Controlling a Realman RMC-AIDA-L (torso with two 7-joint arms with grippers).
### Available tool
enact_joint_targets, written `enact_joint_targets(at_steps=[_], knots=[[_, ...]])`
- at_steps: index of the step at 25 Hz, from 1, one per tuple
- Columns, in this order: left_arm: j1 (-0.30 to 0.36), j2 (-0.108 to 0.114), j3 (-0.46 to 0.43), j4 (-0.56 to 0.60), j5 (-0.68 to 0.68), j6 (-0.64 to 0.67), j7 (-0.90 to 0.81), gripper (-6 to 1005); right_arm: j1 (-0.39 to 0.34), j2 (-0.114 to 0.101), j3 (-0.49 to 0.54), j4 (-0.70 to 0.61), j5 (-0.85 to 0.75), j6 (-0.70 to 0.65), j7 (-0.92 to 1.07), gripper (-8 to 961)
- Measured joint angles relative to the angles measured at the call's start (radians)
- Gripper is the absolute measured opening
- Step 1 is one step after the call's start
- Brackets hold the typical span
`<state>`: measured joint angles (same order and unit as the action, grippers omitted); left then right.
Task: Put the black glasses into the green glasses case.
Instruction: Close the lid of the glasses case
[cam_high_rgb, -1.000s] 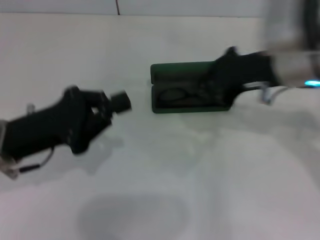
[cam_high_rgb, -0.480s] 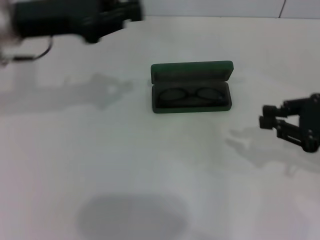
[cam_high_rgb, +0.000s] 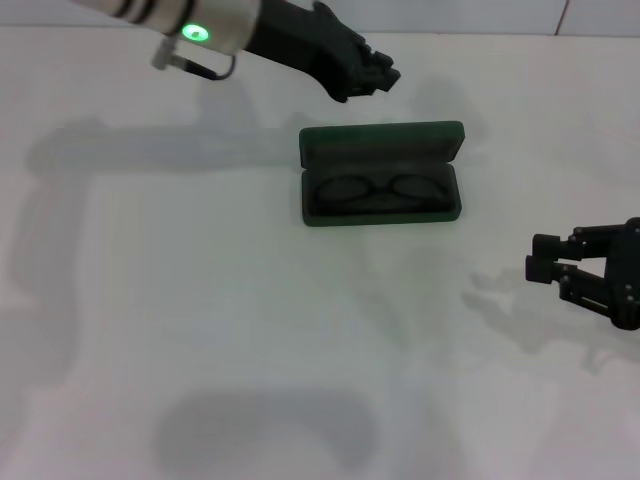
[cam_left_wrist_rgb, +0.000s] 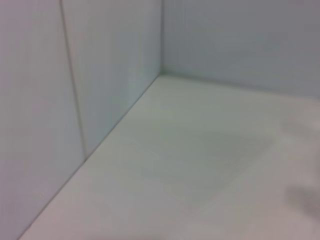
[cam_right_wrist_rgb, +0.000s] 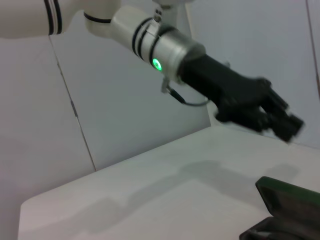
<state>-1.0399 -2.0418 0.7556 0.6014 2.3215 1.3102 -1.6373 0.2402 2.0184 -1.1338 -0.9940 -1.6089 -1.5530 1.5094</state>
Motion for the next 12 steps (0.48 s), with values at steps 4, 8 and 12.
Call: enact_joint_targets(at_steps=[4,8,12], knots=[[-0.007,-0.039,0.062,-0.024,0.062,-0.12,-0.012,156,0.008,0.002,0.0,0.021,0.002,0.005,-0.008,242],[-0.009,-0.042,0.084,-0.064,0.05,-0.168,-0.008,151,0.025,0.002,0.001,0.053,0.003,0.013,-0.016,249],[-0.002,-0.042,0.083,-0.075,0.007,-0.182,0.007,146,0.047,0.002,0.002,0.093,0.003,0.017,-0.028,255]])
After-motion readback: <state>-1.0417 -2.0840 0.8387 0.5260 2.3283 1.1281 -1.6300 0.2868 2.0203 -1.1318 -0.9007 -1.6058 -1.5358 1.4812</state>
